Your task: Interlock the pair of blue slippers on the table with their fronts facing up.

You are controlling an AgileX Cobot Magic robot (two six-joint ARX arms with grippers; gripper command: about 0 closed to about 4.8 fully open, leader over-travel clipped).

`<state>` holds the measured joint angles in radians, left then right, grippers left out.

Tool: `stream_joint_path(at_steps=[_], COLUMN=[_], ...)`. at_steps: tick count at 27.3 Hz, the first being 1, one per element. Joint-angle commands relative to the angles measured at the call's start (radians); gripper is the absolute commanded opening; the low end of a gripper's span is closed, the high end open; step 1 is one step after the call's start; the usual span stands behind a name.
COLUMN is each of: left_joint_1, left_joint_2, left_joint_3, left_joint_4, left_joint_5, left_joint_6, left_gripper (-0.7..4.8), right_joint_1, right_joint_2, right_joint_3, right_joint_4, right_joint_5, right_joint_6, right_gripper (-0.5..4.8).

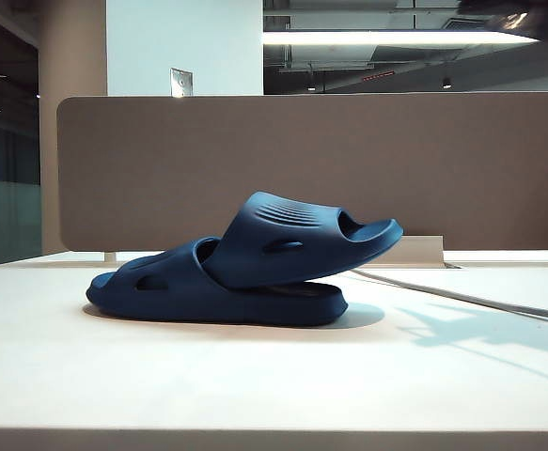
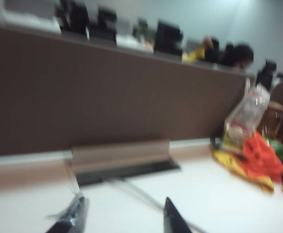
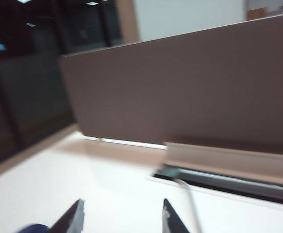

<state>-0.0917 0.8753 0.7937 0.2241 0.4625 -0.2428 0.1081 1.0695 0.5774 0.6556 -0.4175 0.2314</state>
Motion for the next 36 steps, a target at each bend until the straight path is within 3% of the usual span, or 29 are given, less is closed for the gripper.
stream_joint_path(at_steps=[1,3,7,9,13,21,24,36], left_joint_1=[0.0,-0.001,-0.001,-0.002,-0.002,-0.002,-0.002,-0.002], left_joint_2=[-0.071,-0.095,-0.112,-0.14,-0.229,-0.381,-0.45,-0.683], left_joint_3=[0.003,0.003,0.003,0.002,0.002,0.002,0.001,-0.09], left_joint_4=[-0.082,-0.188,-0.303,-0.317,-0.33,-0.479,-0.544,-0.608], left_joint_5=[-0.048,-0.067,-0.069,-0.07,-0.07,-0.071,-0.07,-0.069], left_joint_6=[0.01,0.056,0.113,0.136,0.138,0.161,0.161,0.13], left_gripper=[1.93,0.79,0.71,0.2,0.16,0.15,0.15,-0.05], right_joint_1=[0.0,0.0,0.0,0.0,0.0,0.0,0.0,0.0], right_joint_2=[-0.137,-0.219,-0.355,-0.422,-0.512,-0.636,-0.692,-0.935], right_joint_3=[0.003,0.003,0.003,0.002,0.002,-0.004,-0.004,-0.058], right_joint_4=[-0.243,-0.372,-0.57,-0.664,-0.757,-0.876,-0.943,-1.011], right_joint_5=[0.134,0.206,0.261,0.289,0.288,0.282,0.26,0.213], right_joint_6=[-0.079,-0.091,-0.105,-0.105,-0.109,-0.109,-0.108,-0.091], right_gripper=[2.03,2.03,2.02,2.03,2.02,1.98,1.6,1.38])
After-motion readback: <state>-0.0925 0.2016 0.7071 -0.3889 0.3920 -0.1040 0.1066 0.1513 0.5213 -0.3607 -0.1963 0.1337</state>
